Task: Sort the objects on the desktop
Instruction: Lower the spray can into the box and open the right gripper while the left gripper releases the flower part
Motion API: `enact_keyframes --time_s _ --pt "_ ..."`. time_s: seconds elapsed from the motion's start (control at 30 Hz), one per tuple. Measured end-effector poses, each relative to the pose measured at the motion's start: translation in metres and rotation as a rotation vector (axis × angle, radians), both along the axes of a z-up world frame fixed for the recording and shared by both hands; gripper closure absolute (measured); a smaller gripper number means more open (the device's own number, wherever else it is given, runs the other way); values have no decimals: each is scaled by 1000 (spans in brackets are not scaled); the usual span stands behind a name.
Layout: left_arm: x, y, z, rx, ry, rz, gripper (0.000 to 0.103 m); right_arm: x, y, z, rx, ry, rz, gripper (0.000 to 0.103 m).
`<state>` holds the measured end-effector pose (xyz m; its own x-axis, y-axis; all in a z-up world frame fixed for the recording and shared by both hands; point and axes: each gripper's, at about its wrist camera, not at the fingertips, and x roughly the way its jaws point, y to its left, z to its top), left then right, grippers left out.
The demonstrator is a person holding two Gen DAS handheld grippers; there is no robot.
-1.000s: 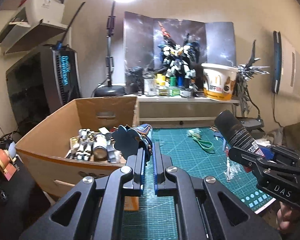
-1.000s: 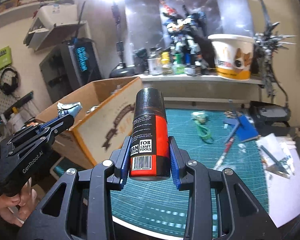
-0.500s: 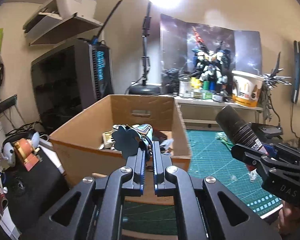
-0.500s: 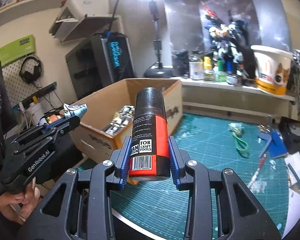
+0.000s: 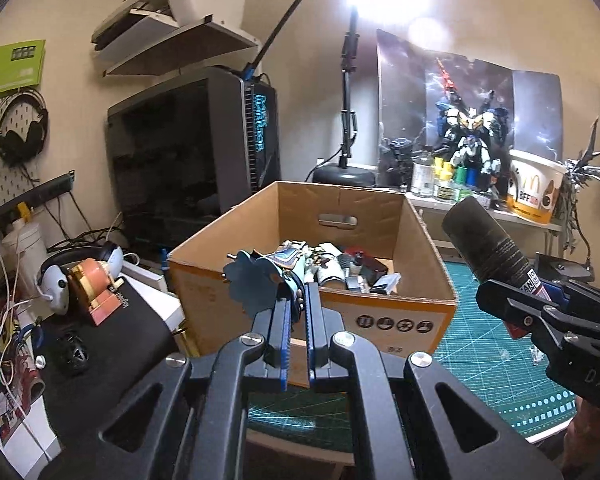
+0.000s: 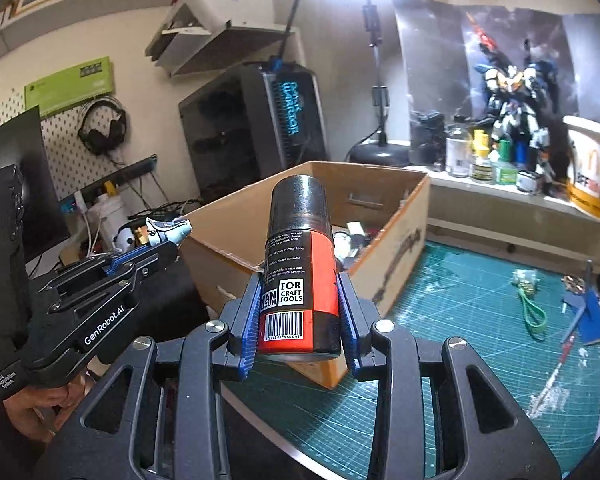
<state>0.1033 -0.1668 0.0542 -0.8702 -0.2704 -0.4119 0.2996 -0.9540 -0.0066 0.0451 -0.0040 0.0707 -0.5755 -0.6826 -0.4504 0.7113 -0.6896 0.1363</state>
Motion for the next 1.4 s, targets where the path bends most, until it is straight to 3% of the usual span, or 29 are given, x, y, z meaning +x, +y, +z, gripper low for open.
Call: enact_keyframes --time_s 0.5,0.83,1.03,1.4 --pt "-17 -14 -6 5 -45 27 97 -22 -7 -11 -10 -51 26 71" --pt "-20 -17 4 -1 -37 18 97 -24 -7 -4 -7 -43 29 71" --pt "-22 -18 25 -9 -19 15 97 -28 -3 16 -13 5 17 71" --pt "-16 -18 97 -72 118 -15 97 -34 12 97 -110 142 43 71"
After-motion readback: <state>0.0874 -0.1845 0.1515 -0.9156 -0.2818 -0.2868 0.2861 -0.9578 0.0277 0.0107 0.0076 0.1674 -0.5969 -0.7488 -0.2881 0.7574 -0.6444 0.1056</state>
